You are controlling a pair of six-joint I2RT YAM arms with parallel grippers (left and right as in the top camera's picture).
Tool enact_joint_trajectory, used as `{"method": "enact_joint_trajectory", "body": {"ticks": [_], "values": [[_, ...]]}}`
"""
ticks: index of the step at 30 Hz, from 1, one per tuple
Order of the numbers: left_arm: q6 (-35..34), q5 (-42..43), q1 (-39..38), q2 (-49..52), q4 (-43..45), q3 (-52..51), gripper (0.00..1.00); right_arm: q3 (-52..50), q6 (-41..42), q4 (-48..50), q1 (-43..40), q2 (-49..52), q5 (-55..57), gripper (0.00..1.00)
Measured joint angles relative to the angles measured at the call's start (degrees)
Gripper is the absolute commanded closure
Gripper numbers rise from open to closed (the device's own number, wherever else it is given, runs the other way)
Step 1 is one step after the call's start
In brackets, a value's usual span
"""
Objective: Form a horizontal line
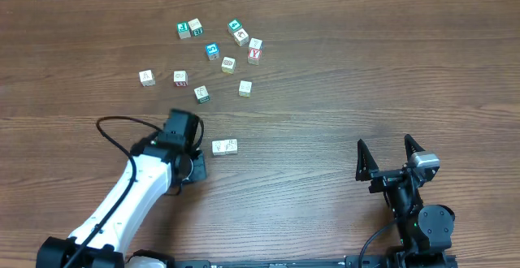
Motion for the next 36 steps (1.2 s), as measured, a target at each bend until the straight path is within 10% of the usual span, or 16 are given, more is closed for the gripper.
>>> {"method": "enact_joint_trajectory", "body": {"ticks": [36], "values": [[-1.22,-3.32,3.72,12.76,9.53,3.19,0.96,0.00,0.04,0.00,0.00,0.00,0.00,0.00]]}}
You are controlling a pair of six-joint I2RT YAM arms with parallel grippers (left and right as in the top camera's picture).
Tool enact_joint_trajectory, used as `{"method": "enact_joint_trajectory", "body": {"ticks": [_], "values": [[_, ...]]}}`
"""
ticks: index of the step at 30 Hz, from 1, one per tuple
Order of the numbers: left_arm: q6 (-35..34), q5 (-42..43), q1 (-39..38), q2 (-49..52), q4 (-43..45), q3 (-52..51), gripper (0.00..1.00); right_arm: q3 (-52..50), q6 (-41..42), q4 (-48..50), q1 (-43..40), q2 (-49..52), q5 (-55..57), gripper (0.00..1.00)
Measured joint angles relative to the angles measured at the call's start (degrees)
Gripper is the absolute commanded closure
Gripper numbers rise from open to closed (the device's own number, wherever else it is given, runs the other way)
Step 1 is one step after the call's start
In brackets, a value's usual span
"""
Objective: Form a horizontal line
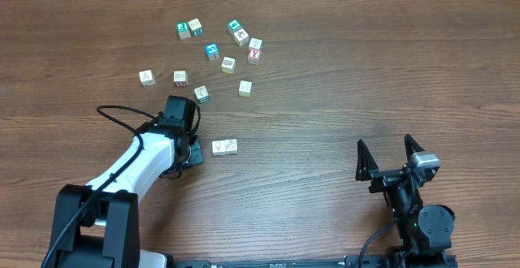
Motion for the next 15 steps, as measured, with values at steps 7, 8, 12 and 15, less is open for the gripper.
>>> {"method": "enact_joint_trajectory", "body": {"ticks": [7,8,12,15], "values": [[0.48,1.16,0.00,0.20,1.31,0.00,0.96,0.00,0.00,0.02,0.00,0.00,-0.02,0.00],[0.66,1.31,0.00,0.22,1.64,0.00,0.96,0.00,-0.02,0.02,0.00,0.00,0.02,0.00],[1.09,1.75,0.00,0.22,2.86,0.00,0.96,0.00,0.00,0.00,0.00,0.00,0.00,0.00],[1.09,1.79,0.00,0.22,3.37,0.00,0.96,0.00,-0.02,0.00,0.00,0.00,0.00,0.00]]}}
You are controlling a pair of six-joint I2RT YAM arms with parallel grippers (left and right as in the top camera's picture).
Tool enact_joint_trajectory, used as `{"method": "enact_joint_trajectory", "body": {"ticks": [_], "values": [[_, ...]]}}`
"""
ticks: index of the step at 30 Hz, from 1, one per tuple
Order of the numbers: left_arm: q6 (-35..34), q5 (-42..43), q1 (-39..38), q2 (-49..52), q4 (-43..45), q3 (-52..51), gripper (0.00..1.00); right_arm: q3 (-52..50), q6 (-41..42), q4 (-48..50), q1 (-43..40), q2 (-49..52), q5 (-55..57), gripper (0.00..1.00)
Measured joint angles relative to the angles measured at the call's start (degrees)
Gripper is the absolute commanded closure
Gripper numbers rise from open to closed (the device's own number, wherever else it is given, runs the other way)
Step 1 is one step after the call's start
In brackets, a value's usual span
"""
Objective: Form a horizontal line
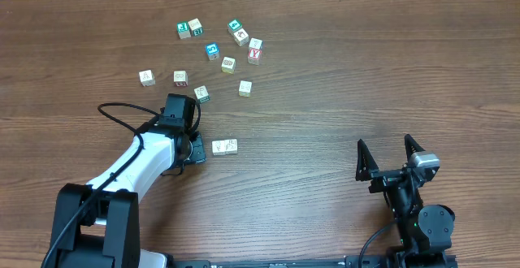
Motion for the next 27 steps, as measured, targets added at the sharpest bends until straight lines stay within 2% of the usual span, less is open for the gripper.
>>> {"method": "enact_joint_trajectory", "body": {"ticks": [27], "values": [[0.00,3.96,0.00,0.11,5.03,-0.04,0.96,0.00,0.02,-0.02,0.00,0.00,0.00,0.00]]}}
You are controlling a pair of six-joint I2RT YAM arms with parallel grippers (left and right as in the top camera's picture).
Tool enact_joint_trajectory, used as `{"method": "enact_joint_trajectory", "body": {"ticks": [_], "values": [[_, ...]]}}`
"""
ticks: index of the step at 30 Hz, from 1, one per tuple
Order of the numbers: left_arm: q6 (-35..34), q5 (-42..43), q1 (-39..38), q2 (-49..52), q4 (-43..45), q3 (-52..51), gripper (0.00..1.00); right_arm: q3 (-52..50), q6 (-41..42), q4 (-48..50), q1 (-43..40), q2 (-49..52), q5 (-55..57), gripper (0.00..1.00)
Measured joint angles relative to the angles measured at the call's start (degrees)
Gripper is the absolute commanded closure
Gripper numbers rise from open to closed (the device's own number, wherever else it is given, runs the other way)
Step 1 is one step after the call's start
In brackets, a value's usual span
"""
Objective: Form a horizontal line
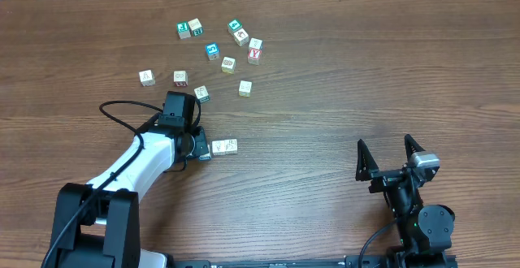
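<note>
A short row of two pale letter blocks [225, 146] lies side by side at the table's middle left. My left gripper [201, 148] sits low right against the row's left end; its black body hides the fingers and anything between them. Several more letter blocks [228, 64] lie scattered farther back, among them a pale one [201, 94] just behind the left wrist and another [245, 88] to its right. My right gripper [385, 150] stands open and empty near the front right, far from all blocks.
The wooden table [366, 73] fills the view. The left arm's white link [134, 166] and its black cable loop [114, 114] cross the front left. A pale strip shows at the far left edge.
My left gripper has shifted slightly right and now sits against the left end of the two-block row. The blocks and the right arm are unchanged.
The left gripper was first in front and left of the two-block row. It then stood farther back, level with the row, and has since closed in on its left end. No scattered block changed place, and the right arm stayed still.
</note>
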Motion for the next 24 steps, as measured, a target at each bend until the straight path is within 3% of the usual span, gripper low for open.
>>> {"method": "enact_joint_trajectory", "body": {"ticks": [20,24], "values": [[0.00,3.08,0.00,0.00,-0.09,0.00,0.96,0.00,-0.02,0.04,0.00,0.00,0.00,0.00],[-0.02,2.34,0.00,0.00,-3.91,0.09,0.96,0.00,-0.02,0.02,0.00,0.00,0.00,0.00]]}}
